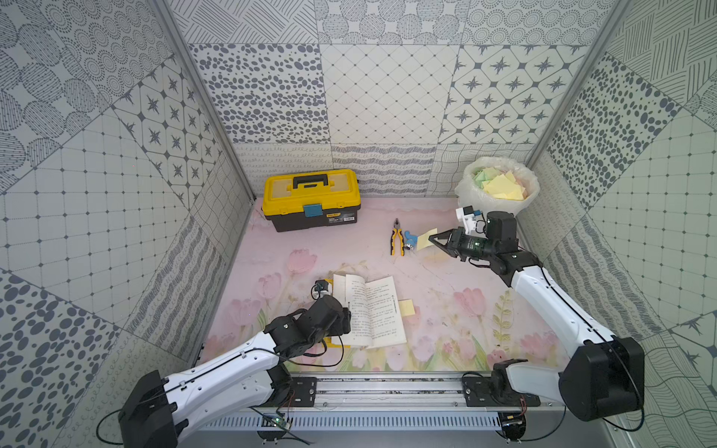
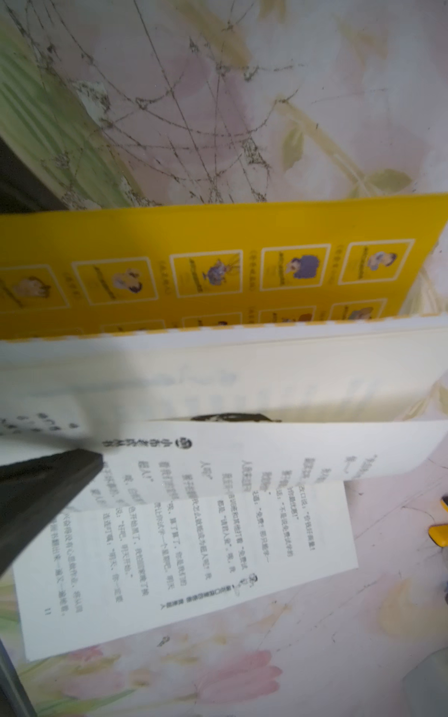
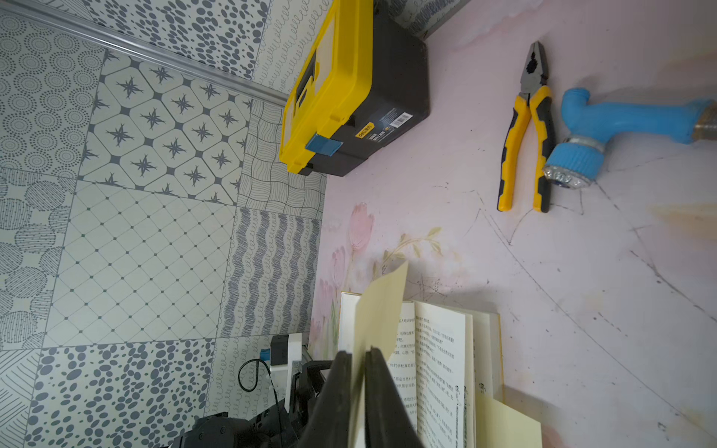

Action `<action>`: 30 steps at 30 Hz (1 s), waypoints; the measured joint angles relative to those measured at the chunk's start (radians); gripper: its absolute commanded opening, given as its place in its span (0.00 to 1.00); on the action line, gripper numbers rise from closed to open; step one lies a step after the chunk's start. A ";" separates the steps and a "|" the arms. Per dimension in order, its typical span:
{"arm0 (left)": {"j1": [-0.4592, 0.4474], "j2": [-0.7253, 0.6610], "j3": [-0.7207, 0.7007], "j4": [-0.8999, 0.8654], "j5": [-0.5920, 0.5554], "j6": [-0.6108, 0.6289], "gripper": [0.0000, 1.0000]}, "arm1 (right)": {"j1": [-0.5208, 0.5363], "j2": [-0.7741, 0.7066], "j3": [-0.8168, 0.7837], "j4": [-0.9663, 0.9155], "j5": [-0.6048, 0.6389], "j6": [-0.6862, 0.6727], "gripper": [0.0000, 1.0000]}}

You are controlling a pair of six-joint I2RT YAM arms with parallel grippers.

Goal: Peel off the used sticky note
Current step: Place the note in the trash bin.

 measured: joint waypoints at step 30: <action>0.005 -0.172 -0.099 0.135 0.090 0.057 0.91 | -0.154 0.001 0.146 -0.034 -0.077 -0.014 0.13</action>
